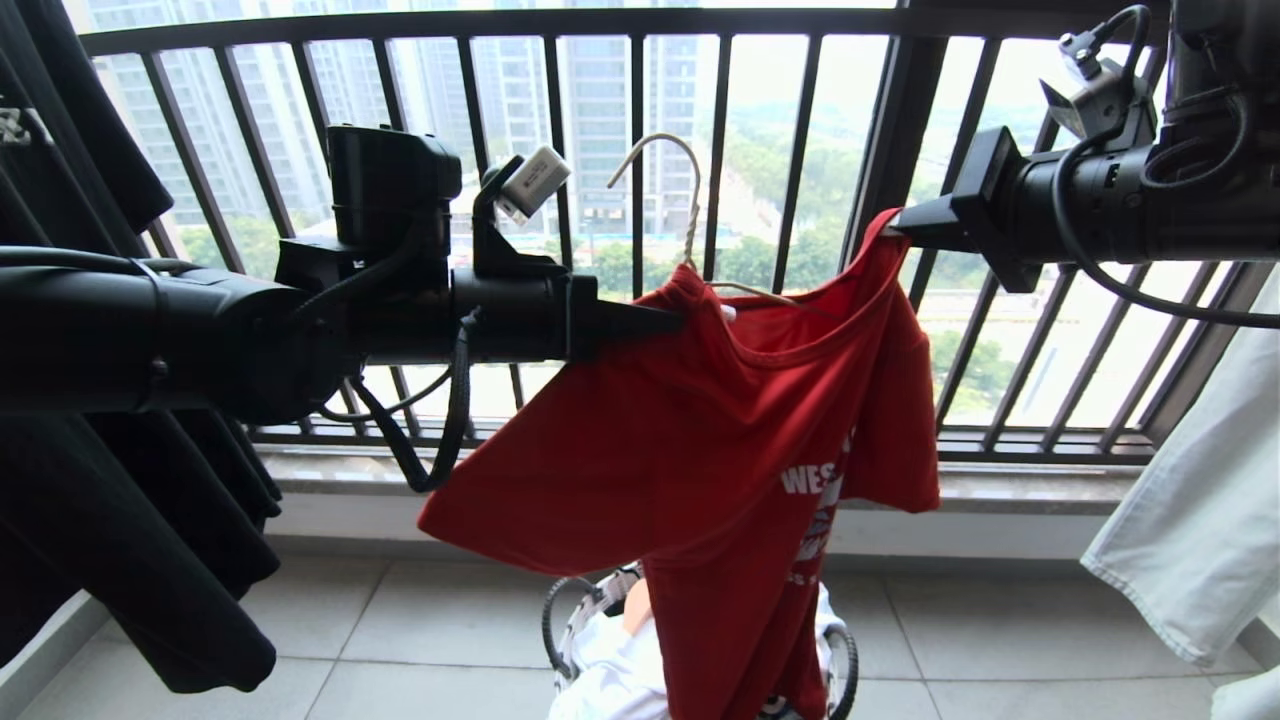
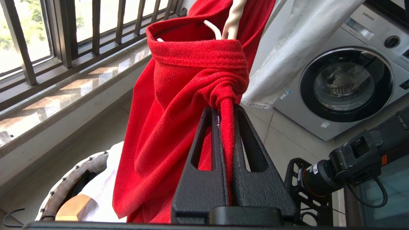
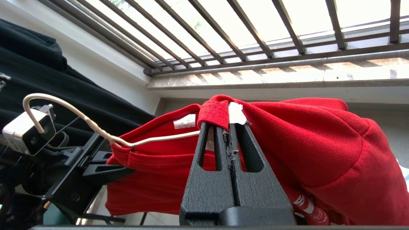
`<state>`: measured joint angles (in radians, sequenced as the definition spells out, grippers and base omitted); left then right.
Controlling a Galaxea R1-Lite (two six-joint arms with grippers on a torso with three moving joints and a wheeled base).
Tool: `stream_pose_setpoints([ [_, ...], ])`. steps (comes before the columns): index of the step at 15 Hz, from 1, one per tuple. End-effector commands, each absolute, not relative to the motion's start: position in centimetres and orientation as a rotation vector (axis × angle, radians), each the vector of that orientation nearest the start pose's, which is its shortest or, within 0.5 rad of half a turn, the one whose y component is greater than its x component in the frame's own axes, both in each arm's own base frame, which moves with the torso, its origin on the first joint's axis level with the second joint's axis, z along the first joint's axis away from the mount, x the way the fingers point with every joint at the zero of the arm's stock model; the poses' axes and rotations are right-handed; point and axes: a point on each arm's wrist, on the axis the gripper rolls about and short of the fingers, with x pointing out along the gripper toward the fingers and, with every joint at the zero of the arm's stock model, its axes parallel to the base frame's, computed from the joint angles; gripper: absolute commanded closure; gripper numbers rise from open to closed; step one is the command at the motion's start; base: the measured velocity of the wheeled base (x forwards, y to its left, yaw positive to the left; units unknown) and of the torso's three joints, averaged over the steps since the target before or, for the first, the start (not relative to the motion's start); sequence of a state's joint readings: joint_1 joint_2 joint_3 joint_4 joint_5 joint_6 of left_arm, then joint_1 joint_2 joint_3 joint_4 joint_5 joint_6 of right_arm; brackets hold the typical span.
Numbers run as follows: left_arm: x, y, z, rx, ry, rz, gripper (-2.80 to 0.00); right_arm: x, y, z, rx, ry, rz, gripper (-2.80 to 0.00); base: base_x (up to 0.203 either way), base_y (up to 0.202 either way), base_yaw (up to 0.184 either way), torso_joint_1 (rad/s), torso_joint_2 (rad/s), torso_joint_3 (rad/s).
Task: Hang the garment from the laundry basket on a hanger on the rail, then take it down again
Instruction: Hang the clothes on the clothes rack
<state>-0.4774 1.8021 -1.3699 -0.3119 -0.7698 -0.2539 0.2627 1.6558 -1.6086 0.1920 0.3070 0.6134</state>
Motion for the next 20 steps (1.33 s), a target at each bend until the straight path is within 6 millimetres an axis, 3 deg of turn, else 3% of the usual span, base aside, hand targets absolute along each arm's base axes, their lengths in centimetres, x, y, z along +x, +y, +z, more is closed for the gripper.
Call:
stream_pose_setpoints([
  [1, 31.0, -18.0, 26.8, -0.239, 0.271, -1.232, 0.0, 28.2, 9.9, 36.3, 0.589, 0.384, 0.521, 0.0, 0.0, 0.0, 0.0, 0.0, 0.0, 0.0],
  [5, 31.6, -18.3, 25.5, -0.232, 0.189, -1.243, 0.0, 26.9, 13.5, 37.7, 0.509, 0.369, 0.588, 0.0, 0.0, 0.0, 0.0, 0.0, 0.0, 0.0],
  [11, 31.3, -19.0, 24.9, -0.342, 0.069, -1.289, 0.0, 26.3, 18.3, 36.8, 0.209, 0.32, 0.46, 0.0, 0.0, 0.0, 0.0, 0.0, 0.0, 0.0],
  [15, 30.3, -19.5, 24.3, -0.33, 0.011, -1.325, 0.0, 25.8, 19.2, 37.1, -0.064, 0.235, 0.269, 0.0, 0.0, 0.0, 0.0, 0.0, 0.0, 0.0],
  [20, 29.2, -20.5, 23.7, -0.298, -0.043, -1.36, 0.0, 25.5, 18.7, 38.0, -0.366, 0.151, -0.051, 0.0, 0.0, 0.0, 0.0, 0.0, 0.0, 0.0],
])
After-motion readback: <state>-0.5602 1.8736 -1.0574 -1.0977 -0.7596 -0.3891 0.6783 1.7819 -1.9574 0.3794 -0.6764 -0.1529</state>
